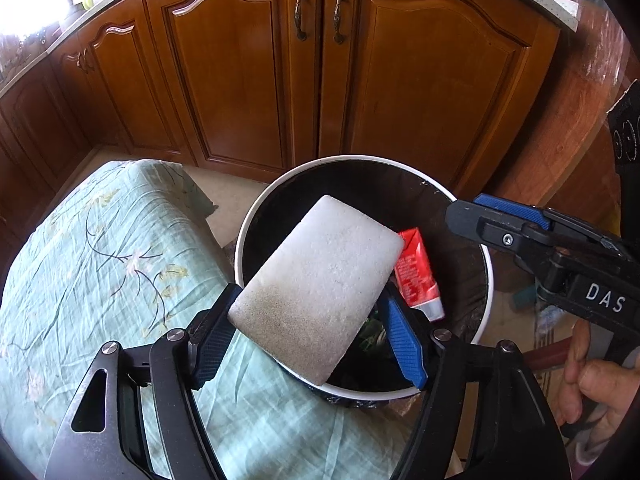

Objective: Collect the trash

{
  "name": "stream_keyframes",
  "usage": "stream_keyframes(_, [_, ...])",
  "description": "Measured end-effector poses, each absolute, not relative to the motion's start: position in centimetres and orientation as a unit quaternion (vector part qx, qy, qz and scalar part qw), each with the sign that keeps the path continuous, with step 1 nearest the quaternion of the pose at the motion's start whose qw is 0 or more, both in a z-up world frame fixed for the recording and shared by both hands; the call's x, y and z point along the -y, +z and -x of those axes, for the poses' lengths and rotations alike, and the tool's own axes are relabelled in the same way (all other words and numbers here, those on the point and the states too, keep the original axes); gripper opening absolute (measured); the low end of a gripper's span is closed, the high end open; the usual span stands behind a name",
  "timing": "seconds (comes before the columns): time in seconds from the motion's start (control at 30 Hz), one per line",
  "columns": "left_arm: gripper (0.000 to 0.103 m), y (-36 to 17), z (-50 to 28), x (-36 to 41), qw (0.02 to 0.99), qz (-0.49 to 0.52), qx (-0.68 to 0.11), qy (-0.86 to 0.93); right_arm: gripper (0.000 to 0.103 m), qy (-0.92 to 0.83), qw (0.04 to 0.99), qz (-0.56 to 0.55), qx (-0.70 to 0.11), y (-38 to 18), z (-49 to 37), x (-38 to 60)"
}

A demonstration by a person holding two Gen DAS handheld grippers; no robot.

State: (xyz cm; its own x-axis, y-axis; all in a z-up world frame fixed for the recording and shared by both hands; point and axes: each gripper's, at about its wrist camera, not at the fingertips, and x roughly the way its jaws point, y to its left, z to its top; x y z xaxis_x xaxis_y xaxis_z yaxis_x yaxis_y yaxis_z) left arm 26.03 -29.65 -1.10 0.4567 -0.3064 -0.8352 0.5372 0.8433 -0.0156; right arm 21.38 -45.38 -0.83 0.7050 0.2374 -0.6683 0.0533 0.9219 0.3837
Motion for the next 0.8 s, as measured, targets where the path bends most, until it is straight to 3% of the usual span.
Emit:
stream_keyframes(0.17, [0.077, -0.8, -25.0, 28.1, 0.848, -0.102, -0.455, -0.253, 0.082, 0.052, 0.907, -0.220, -0.356, -0.6, -19.7, 45.6])
stream_keyframes(0.27, [0.078, -0.4, -24.1, 26.5, 0.854, -0.080, -0.446, -0.256, 0.089, 0.049, 0.909, -0.244, -0.335, -0.5, -18.2, 45.6])
stream_keyframes(0.8, [0.083, 0.5, -15.3, 14.2, 0.901, 0.046, -0.378, -0.208, 0.099, 0.059, 0.925, -0.271, -0.261, -0.5, -9.9, 38.4])
